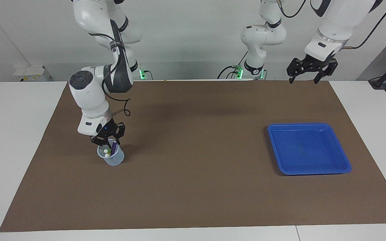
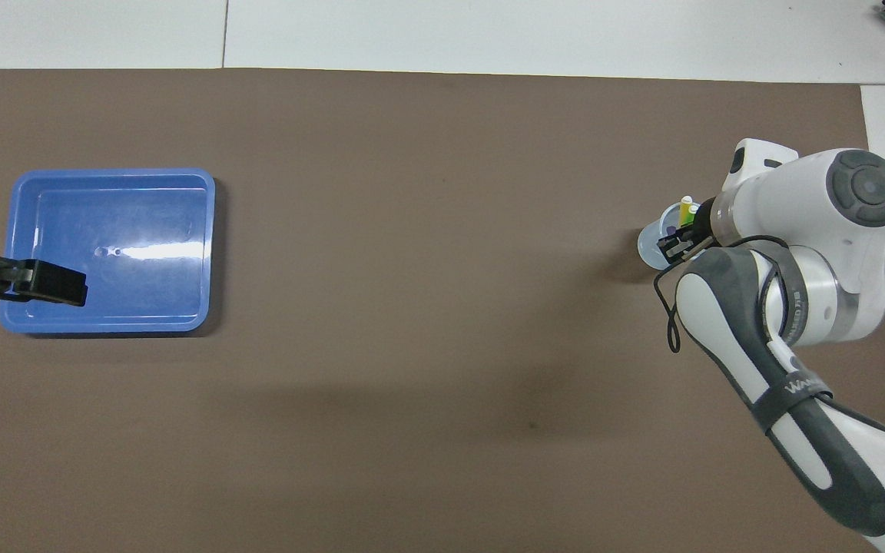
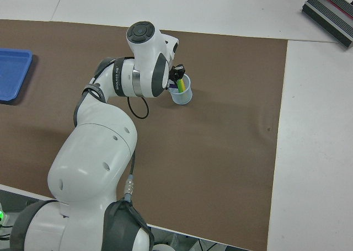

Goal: Right arm passes pens to left for tray arrangement
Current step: 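Lower the right gripper and grasp the purple pen in the cup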

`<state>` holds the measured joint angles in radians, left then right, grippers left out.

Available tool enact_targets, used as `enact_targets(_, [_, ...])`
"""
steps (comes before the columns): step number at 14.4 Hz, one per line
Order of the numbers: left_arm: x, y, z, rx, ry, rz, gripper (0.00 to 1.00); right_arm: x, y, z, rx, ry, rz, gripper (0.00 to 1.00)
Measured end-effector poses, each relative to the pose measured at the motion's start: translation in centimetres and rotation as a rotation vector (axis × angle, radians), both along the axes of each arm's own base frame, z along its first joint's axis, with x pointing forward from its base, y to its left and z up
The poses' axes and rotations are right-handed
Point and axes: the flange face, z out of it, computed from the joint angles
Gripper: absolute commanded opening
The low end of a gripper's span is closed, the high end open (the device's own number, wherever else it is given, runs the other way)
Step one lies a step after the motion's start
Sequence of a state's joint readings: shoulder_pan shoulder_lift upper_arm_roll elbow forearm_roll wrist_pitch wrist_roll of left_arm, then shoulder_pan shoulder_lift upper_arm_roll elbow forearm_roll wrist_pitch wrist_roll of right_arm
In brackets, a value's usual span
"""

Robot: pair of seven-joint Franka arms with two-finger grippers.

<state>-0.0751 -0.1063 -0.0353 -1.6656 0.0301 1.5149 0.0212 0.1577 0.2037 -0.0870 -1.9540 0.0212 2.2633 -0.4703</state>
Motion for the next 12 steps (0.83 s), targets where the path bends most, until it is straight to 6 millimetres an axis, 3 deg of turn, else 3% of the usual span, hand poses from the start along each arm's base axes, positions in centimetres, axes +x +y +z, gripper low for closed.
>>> enact_targets(1, [0.0, 0.0, 0.0, 0.0, 0.0, 0.0, 1.0, 0.0, 0.0, 0.0, 0.0, 0.0, 0.0, 0.19])
enact_targets(8, [0.0, 0.0, 0.0, 0.0, 0.0, 0.0, 1.0, 0.1, 0.0, 1.1, 0.0, 0.003, 0.0, 0.19])
enact_targets(10, [0.0, 0.0, 0.0, 0.0, 0.0, 0.0, 1.0, 0.1, -0.1, 1.2, 0.0, 0.0, -0.001, 0.0])
enact_targets(12, [0.0, 0.0, 0.0, 0.0, 0.0, 0.0, 1.0, 0.2, -0.2, 1.5, 0.001, -0.005, -0.002, 0.0])
